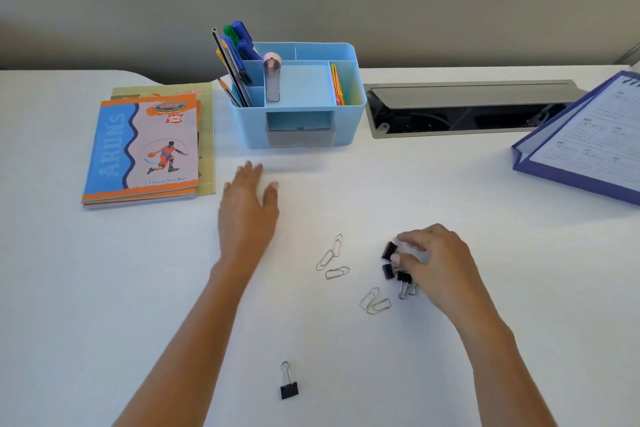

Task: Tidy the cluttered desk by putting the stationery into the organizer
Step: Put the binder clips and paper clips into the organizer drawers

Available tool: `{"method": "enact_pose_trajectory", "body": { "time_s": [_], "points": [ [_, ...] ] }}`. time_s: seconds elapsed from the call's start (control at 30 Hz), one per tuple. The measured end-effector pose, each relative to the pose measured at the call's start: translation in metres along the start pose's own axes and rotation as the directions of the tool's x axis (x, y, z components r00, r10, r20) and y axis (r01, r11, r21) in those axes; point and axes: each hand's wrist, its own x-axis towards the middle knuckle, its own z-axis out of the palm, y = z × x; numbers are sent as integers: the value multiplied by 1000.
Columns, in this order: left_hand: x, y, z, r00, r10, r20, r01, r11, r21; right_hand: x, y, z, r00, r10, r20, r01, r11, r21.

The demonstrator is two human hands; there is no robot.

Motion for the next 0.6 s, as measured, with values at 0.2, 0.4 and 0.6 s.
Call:
{"method": "enact_pose_trajectory", "body": {
  "time_s": [0.2, 0.4, 0.6],
  "points": [
    [-47, 2, 26, 962, 223, 154, -243, 962, 127, 10, -12, 15, 996, -64, -59, 65, 998, 12],
    [-53, 25, 39, 923, 312, 225, -302, 950, -77, 32, -50, 30, 987, -146, -65, 158, 950, 267],
    [-28, 43, 22, 980, 135, 144, -84, 945, -315, 47, -65, 32, 987, -157, -44, 150, 769, 621]
  ]
}}
